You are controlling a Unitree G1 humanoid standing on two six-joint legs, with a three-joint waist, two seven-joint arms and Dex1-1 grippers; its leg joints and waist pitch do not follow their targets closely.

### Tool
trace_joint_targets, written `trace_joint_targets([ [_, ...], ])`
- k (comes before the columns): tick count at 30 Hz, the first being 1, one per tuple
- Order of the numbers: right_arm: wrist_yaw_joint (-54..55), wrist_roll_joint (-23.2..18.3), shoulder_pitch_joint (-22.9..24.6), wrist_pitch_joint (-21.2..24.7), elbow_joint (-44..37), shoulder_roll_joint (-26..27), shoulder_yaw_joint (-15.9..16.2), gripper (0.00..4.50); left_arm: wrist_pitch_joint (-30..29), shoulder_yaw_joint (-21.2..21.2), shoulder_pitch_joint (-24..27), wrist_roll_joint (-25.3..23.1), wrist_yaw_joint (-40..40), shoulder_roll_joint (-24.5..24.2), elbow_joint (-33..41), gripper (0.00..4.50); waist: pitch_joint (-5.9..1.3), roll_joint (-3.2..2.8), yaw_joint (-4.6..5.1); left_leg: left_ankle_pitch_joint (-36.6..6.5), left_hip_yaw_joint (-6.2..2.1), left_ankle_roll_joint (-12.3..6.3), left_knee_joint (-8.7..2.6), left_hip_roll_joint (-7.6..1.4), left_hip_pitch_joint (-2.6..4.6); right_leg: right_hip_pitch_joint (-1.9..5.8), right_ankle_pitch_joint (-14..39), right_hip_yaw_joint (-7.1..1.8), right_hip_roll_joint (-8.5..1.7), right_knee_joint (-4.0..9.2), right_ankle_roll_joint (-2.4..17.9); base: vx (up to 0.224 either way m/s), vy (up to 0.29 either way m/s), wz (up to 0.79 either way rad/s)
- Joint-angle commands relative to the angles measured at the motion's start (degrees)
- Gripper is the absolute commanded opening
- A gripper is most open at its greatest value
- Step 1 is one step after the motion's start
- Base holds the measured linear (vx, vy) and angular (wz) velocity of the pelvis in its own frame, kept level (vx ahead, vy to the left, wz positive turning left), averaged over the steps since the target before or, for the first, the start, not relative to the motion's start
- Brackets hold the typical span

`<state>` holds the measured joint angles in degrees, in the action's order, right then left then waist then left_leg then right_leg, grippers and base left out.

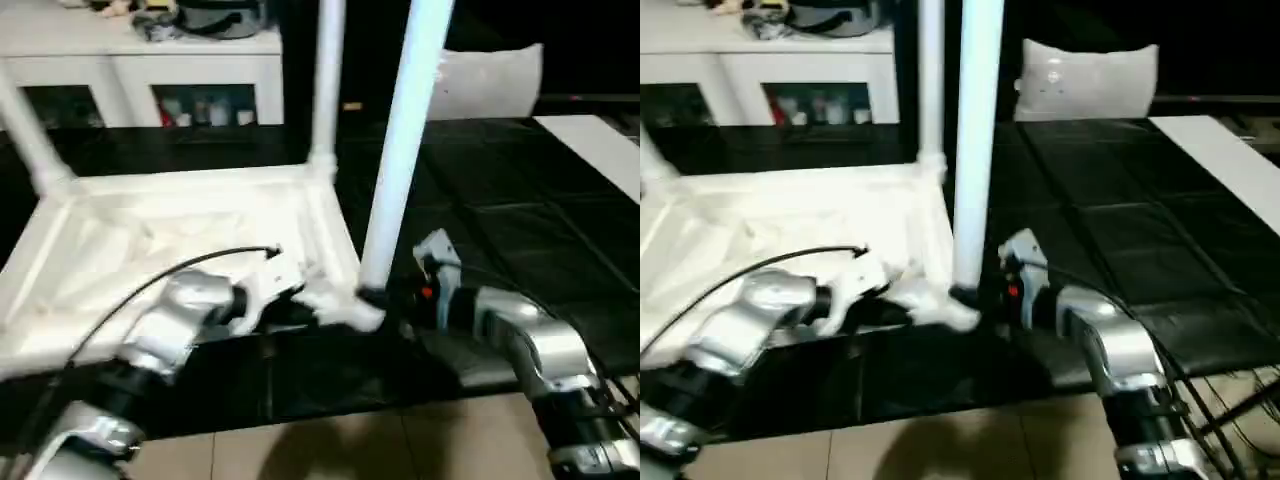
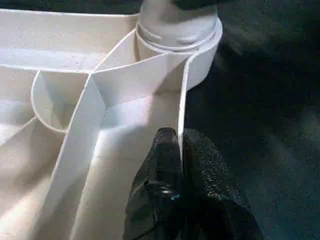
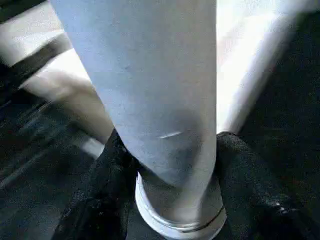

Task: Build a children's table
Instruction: Rotate leg to tighten

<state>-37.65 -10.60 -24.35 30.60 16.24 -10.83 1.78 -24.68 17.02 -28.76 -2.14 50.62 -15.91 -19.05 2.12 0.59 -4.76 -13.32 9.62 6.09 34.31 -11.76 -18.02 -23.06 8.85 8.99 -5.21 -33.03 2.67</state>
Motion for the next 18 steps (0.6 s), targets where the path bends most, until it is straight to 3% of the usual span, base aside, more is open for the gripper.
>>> trace_joint_targets([
  [1, 7.4, 0.5, -1.5, -0.3, 3.1, 3.8, 1.1, 2.03, -2.3, -0.8, -1.6, 1.3, -7.3, 4.3, -0.5, 0.0, -3.18, -0.26, 0.01, -9.2, -0.65, -0.12, -4.05, -0.67, -1.14, 3.52, 28.8, -2.28, -3.75, 5.77, -0.5, 0.0, 0.0, 0.0],
  [3, 10.6, 1.0, -1.7, -0.8, 3.9, 4.7, 0.1, 2.03, -3.3, -2.3, -2.0, 1.3, -10.5, 6.2, -0.8, 0.0, -3.23, -0.25, 0.15, -8.3, -0.51, -1.28, -4.05, -0.61, -1.14, 3.45, 27.1, -2.65, -3.77, 5.73, -0.1, 0.0, 0.0, 0.0],
  [5, 12.4, 0.8, -1.9, -1.4, 4.0, 5.5, -1.1, 2.03, -3.8, -3.0, -2.0, 0.8, -12.6, 7.7, -0.4, 0.0, -3.47, -0.65, -0.1, -5.7, -0.47, -2.33, -4.08, -0.92, -1.15, 3.41, 22.3, -3.19, -3.73, 4.84, 1.9, 0.0, 0.0, 0.0],
  [7, 12.9, 0.9, -1.9, -1.3, 3.7, 5.8, -1.4, 2.03, -4.3, -3.1, -1.9, 0.6, -13.1, 8.1, 0.0, 0.0, -3.75, -0.36, -0.31, -3.3, -0.46, -3.0, -3.99, -1.0, -1.47, 3.78, 18.1, -3.44, -3.74, 4.1, 3.1, 0.0, 0.0, 0.0],
  [8, 13.0, 0.9, -1.9, -1.3, 3.3, 5.9, -1.6, 2.03, -4.6, -2.8, -1.7, 0.4, -13.0, 8.4, 0.6, 0.0, -3.84, -0.57, -0.58, -1.4, -0.51, -3.37, -4.02, -1.14, -1.52, 3.85, 14.7, -3.62, -3.7, 3.48, 4.2, 0.0, 0.0, 0.0],
  [9, 12.6, 1.0, -1.9, -1.6, 3.1, 6.0, -1.7, 2.35, -4.4, -2.0, -1.4, 0.1, -12.2, 8.3, 1.2, 0.0, -3.79, -0.6, -0.62, -0.6, -0.5, -3.7, -3.99, -1.25, -1.54, 3.82, 12.1, -3.73, -3.64, 3.19, 5.3, 0.0, 0.0, 0.0],
  [11, 12.1, 0.6, -1.9, -2.3, 3.0, 6.3, -2.0, 2.35, -3.7, -1.1, -1.2, -0.2, -11.7, 7.9, 1.4, 0.0, -3.79, -0.75, -0.68, -0.9, -0.44, -3.82, -4.03, -1.29, -1.47, 3.91, 10.7, -3.82, -3.77, 2.97, 6.5, 0.0, 0.0, 0.0],
  [13, 11.0, 0.2, -1.7, -3.1, 2.6, 5.6, -1.6, 2.69, -2.8, -0.5, -1.0, -0.2, -10.8, 7.0, 1.5, 0.0, -3.65, -0.95, -0.59, -2.4, -0.4, -3.63, -4.15, -1.34, -1.3, 3.92, 11.5, -3.83, -3.78, 3.16, 7.0, 0.0, 0.0, 0.0],
  [18, 4.6, 0.9, 0.0, -5.2, 1.1, 1.3, 1.3, 3.12, 0.1, 0.6, -0.5, 0.0, -6.2, 3.8, 1.8, 0.0, -3.51, -0.81, -0.62, -3.5, -0.33, -3.64, -4.18, -1.27, -1.29, 4.1, 13.4, -3.87, -3.77, 3.46, 6.2, 0.0, 0.0, 0.0],
])
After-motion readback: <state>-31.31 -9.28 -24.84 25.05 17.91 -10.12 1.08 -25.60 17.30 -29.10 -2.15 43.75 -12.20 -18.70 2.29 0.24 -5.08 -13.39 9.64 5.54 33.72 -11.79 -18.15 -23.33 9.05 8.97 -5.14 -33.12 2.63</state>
